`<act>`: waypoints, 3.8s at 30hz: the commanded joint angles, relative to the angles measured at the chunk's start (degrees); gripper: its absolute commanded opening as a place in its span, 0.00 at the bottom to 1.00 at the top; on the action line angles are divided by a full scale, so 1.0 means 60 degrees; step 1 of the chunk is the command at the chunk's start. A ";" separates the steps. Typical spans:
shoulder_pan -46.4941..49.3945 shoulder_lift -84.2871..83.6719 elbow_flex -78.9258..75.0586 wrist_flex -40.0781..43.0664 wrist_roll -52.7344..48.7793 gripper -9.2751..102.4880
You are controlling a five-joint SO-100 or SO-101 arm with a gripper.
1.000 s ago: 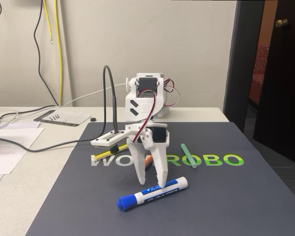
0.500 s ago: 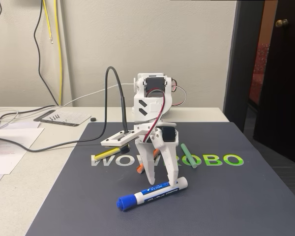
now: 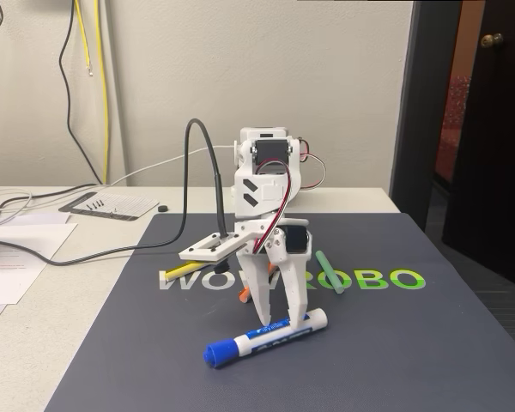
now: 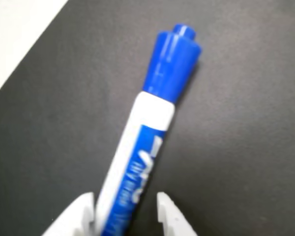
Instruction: Pick up the blue marker.
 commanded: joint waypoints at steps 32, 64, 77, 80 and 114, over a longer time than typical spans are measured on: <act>-0.0220 0.0674 -0.0439 -0.0117 0.0952 0.08; -0.1055 0.6152 -0.0352 0.4614 0.7632 0.08; -0.1318 0.9272 0.1743 0.5991 0.8628 0.08; -0.1274 1.0400 0.2974 0.5991 0.8540 0.08; -0.1260 1.9131 1.1675 0.5215 0.8481 0.08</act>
